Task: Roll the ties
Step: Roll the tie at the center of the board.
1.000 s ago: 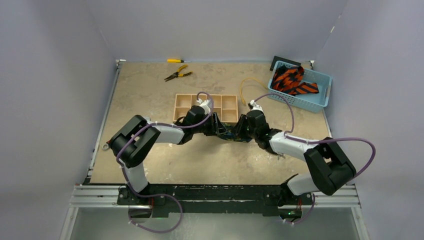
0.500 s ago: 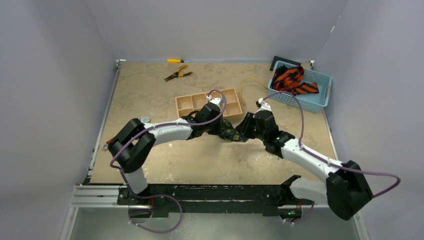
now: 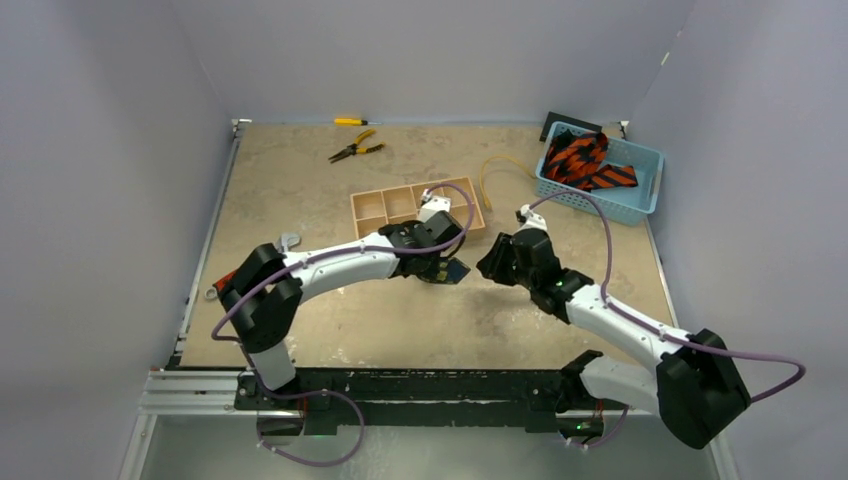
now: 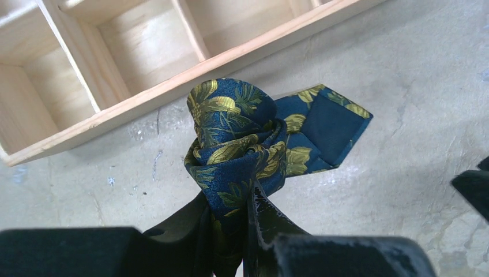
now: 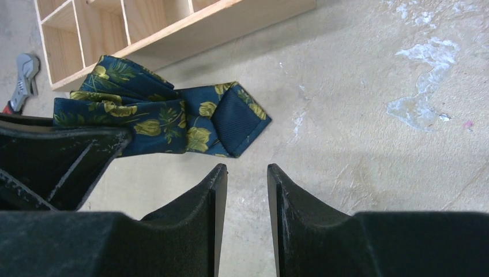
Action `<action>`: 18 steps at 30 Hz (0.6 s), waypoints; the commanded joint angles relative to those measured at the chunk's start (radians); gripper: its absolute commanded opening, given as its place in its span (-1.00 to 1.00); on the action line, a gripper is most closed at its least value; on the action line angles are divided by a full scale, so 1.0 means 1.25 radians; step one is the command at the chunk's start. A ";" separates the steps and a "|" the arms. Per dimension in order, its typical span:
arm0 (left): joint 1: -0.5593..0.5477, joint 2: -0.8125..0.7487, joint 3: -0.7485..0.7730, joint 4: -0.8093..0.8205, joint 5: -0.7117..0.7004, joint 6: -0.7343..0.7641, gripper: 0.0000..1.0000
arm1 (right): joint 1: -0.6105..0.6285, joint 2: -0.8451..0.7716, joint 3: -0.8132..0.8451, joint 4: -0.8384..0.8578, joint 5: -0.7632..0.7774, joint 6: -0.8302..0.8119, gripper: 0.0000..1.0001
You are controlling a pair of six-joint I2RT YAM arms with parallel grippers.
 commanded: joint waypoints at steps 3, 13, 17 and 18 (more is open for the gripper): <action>-0.093 0.124 0.197 -0.222 -0.212 0.001 -1.00 | -0.001 -0.055 -0.024 -0.003 0.027 0.018 -0.28; -0.161 0.354 0.405 -0.354 -0.297 -0.021 -0.90 | -0.001 -0.153 -0.069 -0.047 0.052 0.033 -0.24; -0.163 0.378 0.444 -0.353 -0.283 -0.020 -0.64 | -0.001 -0.171 -0.081 -0.051 0.050 0.054 -0.22; -0.164 0.382 0.454 -0.349 -0.275 -0.019 -0.56 | -0.001 -0.175 -0.085 -0.052 0.049 0.062 -0.21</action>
